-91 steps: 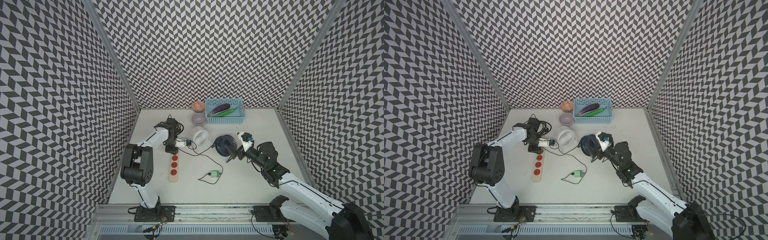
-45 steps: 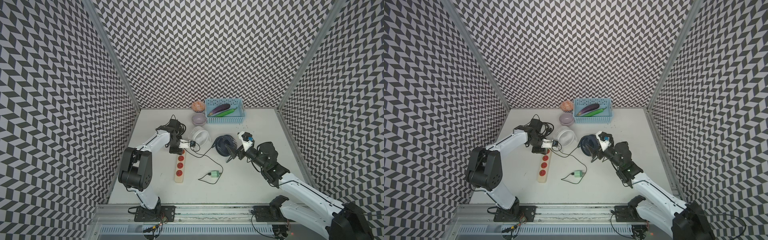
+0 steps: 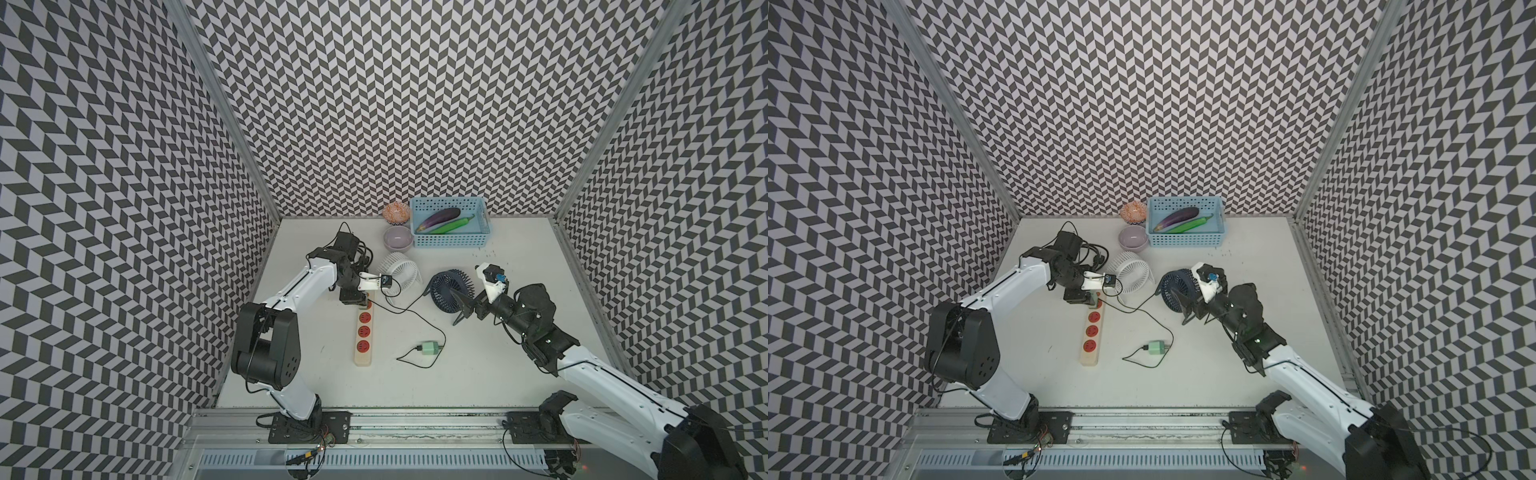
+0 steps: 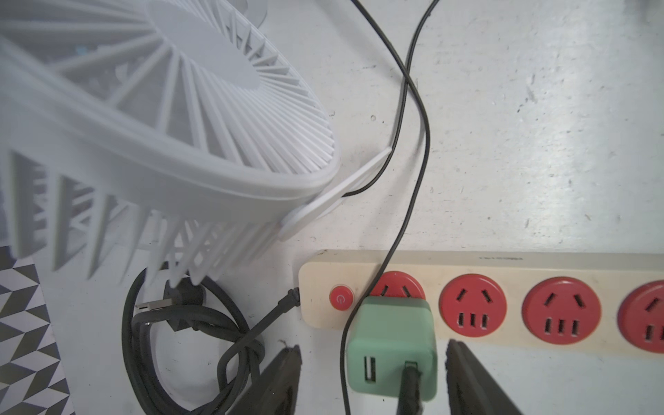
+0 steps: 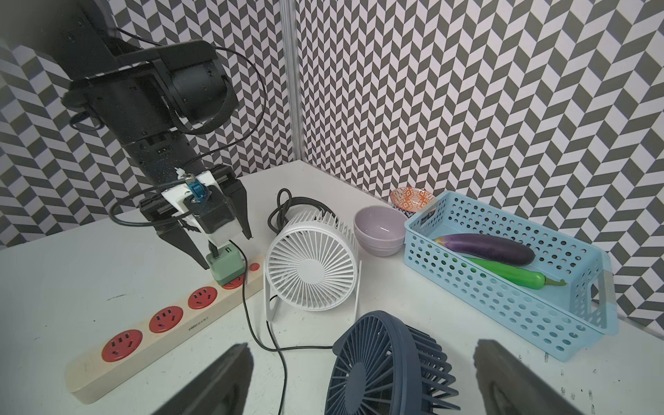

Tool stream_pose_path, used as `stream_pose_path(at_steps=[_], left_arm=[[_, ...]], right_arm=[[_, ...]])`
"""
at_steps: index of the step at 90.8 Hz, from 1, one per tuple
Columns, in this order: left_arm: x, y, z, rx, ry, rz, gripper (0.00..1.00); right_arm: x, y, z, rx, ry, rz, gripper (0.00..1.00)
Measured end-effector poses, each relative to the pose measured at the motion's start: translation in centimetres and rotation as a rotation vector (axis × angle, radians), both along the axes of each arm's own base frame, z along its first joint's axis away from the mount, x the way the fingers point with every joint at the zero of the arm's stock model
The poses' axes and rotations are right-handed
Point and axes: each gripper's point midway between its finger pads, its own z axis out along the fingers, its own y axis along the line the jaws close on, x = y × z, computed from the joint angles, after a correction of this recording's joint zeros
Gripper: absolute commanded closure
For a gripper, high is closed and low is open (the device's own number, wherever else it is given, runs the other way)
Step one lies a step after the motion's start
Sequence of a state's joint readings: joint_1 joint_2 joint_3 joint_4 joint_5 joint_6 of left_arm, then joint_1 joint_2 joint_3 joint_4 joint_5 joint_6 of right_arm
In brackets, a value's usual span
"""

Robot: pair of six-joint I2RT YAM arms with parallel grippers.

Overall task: Plug the desk fan into the power strip
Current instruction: Insert the plug into the socket.

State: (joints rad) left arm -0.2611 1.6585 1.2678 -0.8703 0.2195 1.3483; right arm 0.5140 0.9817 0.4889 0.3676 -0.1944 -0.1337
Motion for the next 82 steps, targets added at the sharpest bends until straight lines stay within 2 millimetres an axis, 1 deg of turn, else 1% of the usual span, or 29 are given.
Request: stream_pose_path(at_steps=[7, 11, 19, 29, 43, 59, 69, 82], left_arm=[[-0.1, -0.2, 0.3, -0.014, 0.006, 0.003, 0.34], [-0.3, -0.3, 0.6, -0.025, 0.007, 0.006, 0.30], [-0.5, -0.6, 1.8, -0.056, -0.007, 0.015, 0.25], [-0.5, -1.1, 4.2, -0.110, -0.053, 0.036, 0.22], [0.2, -2.0, 8.3, -0.214, -0.144, 0.102, 0.17], [0.8, -2.5, 11.8, -0.336, -0.206, 0.218, 0.17], [1.6, -2.6, 13.9, -0.413, -0.247, 0.303, 0.17], [2.8, -2.1, 17.2, -0.520, -0.344, 0.437, 0.14]], right_arm=[[0.0, 0.0, 0.0, 0.000, 0.000, 0.000, 0.00], [0.0, 0.0, 0.0, 0.000, 0.000, 0.000, 0.00], [0.0, 0.0, 0.0, 0.000, 0.000, -0.001, 0.00], [0.1, -0.1, 0.0, 0.005, 0.003, -0.008, 0.00], [0.2, -0.2, 0.0, 0.012, 0.010, -0.020, 0.00], [0.0, -0.1, 0.1, 0.025, 0.016, -0.010, 0.01], [-0.2, 0.1, 0.3, 0.037, 0.017, 0.005, 0.00], [-0.4, 0.3, 0.3, 0.044, 0.025, 0.024, 0.00]])
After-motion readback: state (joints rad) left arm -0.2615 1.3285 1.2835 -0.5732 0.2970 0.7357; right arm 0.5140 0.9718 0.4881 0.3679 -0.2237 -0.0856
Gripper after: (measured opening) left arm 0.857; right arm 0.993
